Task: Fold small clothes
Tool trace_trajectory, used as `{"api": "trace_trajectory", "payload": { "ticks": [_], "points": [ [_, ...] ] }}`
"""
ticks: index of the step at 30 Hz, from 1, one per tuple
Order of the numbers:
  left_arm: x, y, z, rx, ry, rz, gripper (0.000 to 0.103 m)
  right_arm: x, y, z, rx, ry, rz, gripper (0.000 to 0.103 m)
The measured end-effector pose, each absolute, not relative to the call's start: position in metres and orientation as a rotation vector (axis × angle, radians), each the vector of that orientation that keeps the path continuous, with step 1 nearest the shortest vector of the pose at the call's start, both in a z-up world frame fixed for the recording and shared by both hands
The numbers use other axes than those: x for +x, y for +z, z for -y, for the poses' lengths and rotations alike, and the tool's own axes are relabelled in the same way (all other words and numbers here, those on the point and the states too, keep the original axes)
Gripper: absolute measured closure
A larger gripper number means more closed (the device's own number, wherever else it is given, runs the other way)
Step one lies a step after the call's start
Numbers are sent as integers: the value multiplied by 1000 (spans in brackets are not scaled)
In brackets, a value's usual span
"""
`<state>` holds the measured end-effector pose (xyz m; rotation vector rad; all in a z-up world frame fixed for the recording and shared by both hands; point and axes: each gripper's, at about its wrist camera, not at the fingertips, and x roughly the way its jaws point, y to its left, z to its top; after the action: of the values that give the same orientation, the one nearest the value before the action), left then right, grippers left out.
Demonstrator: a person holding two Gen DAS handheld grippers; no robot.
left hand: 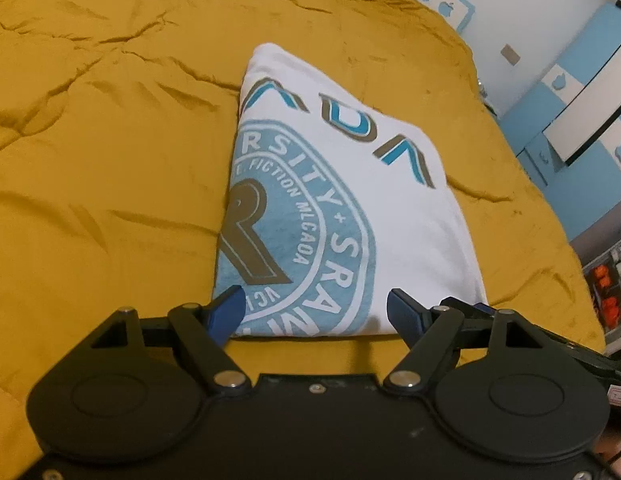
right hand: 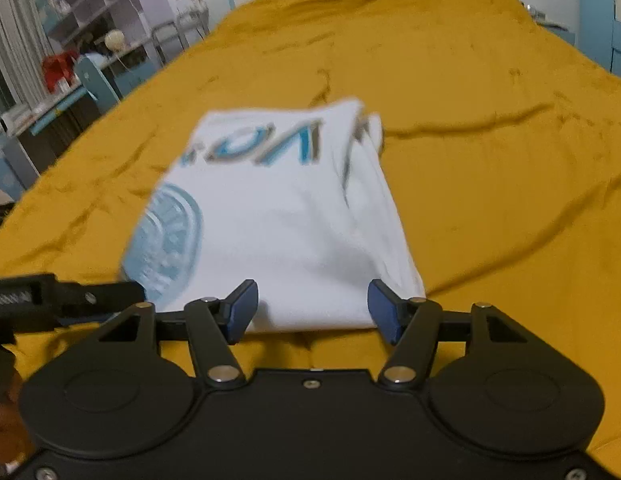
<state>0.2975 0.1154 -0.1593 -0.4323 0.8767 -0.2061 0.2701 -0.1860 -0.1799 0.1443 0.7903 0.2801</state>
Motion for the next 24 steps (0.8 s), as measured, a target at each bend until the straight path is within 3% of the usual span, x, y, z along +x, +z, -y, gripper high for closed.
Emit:
{"api": "trace_trajectory", "payload": {
  "ticks": [12, 19, 24],
  "points": [
    [312, -126, -129, -469, -206, -796, 20, 281, -148, 192, 178, 290, -697, 36],
    [378, -115, -135, -430, -188, -736, 20, 346, -126, 179, 102, 291, -541, 35],
    [422, -130, -135, -459, -181, -773, 20, 386, -146, 160, 79, 291, -599, 35]
  ]
}}
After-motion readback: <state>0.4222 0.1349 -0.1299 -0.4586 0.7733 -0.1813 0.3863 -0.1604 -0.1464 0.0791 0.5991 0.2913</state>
